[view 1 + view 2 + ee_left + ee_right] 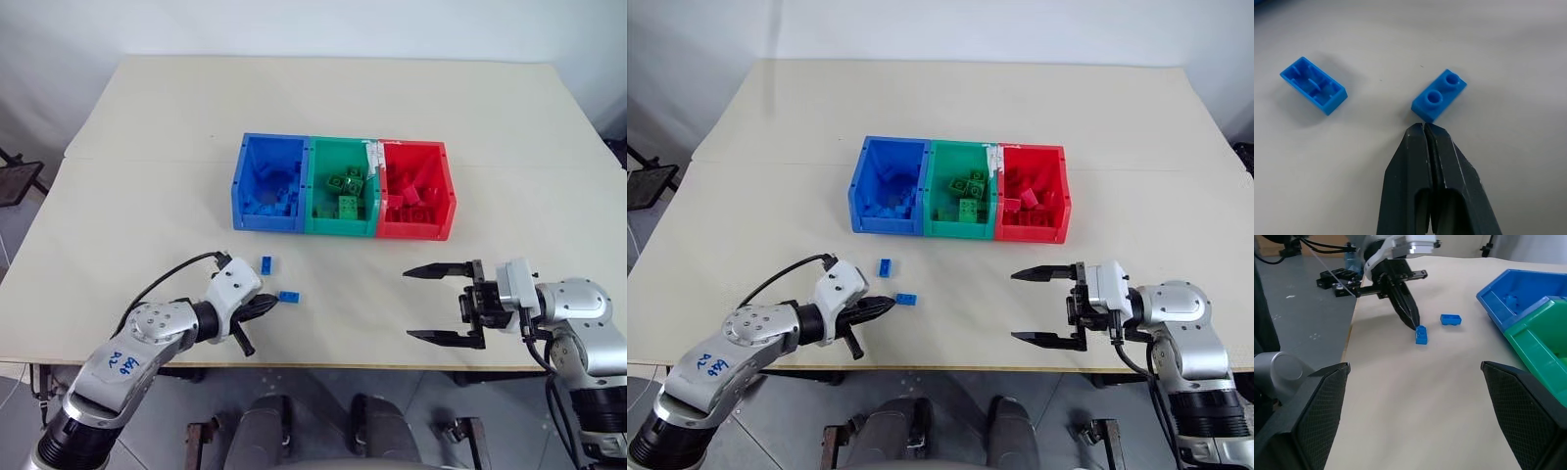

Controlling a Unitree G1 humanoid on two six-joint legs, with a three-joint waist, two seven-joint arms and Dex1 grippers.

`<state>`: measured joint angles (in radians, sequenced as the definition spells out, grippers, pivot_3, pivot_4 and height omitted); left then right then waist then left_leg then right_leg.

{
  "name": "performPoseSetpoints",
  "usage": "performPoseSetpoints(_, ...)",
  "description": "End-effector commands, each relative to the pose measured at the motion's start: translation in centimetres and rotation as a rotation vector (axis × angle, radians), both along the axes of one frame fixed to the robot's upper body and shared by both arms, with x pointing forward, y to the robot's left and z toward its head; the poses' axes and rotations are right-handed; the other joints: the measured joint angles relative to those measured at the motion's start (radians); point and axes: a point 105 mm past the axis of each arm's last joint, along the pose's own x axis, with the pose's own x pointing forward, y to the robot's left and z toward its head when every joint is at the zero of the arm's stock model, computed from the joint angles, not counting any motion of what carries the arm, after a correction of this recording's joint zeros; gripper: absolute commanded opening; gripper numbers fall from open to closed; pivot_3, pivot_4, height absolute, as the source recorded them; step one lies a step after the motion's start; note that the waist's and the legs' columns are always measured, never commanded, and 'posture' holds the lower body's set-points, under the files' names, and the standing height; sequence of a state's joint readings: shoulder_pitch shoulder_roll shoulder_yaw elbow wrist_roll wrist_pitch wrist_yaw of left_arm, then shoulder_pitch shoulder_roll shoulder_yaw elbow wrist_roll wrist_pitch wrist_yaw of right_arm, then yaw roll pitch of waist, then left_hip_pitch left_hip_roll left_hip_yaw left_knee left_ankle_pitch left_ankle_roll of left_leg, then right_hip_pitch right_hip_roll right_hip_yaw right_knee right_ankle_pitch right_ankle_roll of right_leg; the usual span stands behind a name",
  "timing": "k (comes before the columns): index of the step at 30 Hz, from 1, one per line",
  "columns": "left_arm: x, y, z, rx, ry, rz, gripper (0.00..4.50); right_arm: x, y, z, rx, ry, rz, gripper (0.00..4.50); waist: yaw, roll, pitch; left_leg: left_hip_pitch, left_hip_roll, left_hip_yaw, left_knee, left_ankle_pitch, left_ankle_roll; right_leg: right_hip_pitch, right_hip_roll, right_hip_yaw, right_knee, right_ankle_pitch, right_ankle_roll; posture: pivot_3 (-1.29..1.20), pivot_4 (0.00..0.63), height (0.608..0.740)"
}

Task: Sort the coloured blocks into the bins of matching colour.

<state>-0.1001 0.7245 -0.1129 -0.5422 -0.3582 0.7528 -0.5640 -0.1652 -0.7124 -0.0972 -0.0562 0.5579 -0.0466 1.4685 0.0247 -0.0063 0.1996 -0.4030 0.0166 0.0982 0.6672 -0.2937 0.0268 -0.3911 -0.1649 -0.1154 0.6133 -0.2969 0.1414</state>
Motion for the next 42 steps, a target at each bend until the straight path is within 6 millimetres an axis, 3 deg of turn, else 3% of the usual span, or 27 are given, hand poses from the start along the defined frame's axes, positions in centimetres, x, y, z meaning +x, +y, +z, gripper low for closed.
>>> performPoseSetpoints(1, -0.3, 0.5, 0.8, 0.010, -0.057, -0.109, 0.20, -0.2, -0.3, 1.0, 0.022, -0.060, -0.010, 4.50, -0.001, 0.000, 0.000, 0.000, 0.000, 0.000, 0.000, 0.000, 0.000, 0.000, 0.000, 0.000, 0.000, 0.000, 0.000, 0.00, 0.150, 0.740)
performPoseSetpoints(5, 0.0, 0.8, 1.3, 0.029, -0.088, -0.167, 1.21, -0.2, -0.3, 1.0, 0.021, -0.063, -0.019, 4.50, -0.001, 0.000, 0.000, 0.000, 0.000, 0.001, 0.000, 0.000, 0.000, 0.000, 0.000, 0.000, -0.001, 0.000, 0.000, 0.00, 0.150, 0.740)
performPoseSetpoints(13, 1.1, -1.1, 2.1, 0.061, -0.114, -0.253, 3.67, -0.6, -1.2, 1.2, 0.006, -0.062, -0.051, 4.50, 0.002, 0.000, 0.000, 0.000, 0.000, 0.001, 0.000, 0.000, 0.000, 0.000, 0.000, 0.000, 0.000, 0.000, 0.000, 0.00, 0.150, 0.740)
performPoseSetpoints(23, 2.0, -1.9, 0.8, 0.190, -0.048, -0.320, 3.67, -1.0, -1.9, 1.3, -0.010, -0.057, -0.078, 4.50, -0.001, 0.000, 0.000, -0.001, -0.002, 0.001, 0.000, 0.001, 0.001, -0.001, 0.001, -0.001, 0.005, 0.001, 0.000, 0.00, 0.150, 0.740)
performPoseSetpoints(26, 1.9, -1.6, 0.3, 0.222, -0.010, -0.332, 3.10, -1.3, -2.2, 1.3, -0.018, -0.046, -0.089, 4.50, 0.000, 0.000, 0.000, -0.001, -0.002, 0.001, 0.000, 0.001, 0.001, -0.001, 0.001, -0.001, 0.005, 0.001, 0.001, 0.00, 0.150, 0.740)
performPoseSetpoints(35, 2.1, -1.8, 0.1, 0.172, -0.013, -0.311, 0.45, -1.3, -1.9, 1.1, 0.003, -0.038, -0.095, 4.50, 0.000, 0.000, 0.000, 0.000, 0.000, 0.001, 0.001, 0.001, 0.002, 0.000, 0.001, 0.000, 0.006, 0.001, 0.000, 0.00, 0.150, 0.740)
performPoseSetpoints(38, 2.3, -1.7, 1.5, 0.004, -0.089, -0.278, 0.44, -1.0, -1.2, 1.5, 0.047, -0.046, -0.096, 4.50, -0.001, 0.000, 0.000, 0.000, 0.000, 0.001, 0.002, 0.001, 0.002, 0.000, 0.000, 0.000, 0.006, 0.001, 0.000, 0.00, 0.150, 0.740)
performPoseSetpoints(42, 1.2, 0.6, 2.5, -0.163, -0.178, -0.242, 0.44, -0.4, 0.0, 2.5, 0.126, -0.082, -0.103, 4.50, -0.006, 0.000, 0.000, 0.000, 0.001, 0.000, 0.001, 0.001, 0.001, -0.001, 0.000, 0.000, 0.006, 0.001, 0.000, 0.00, 0.150, 0.740)
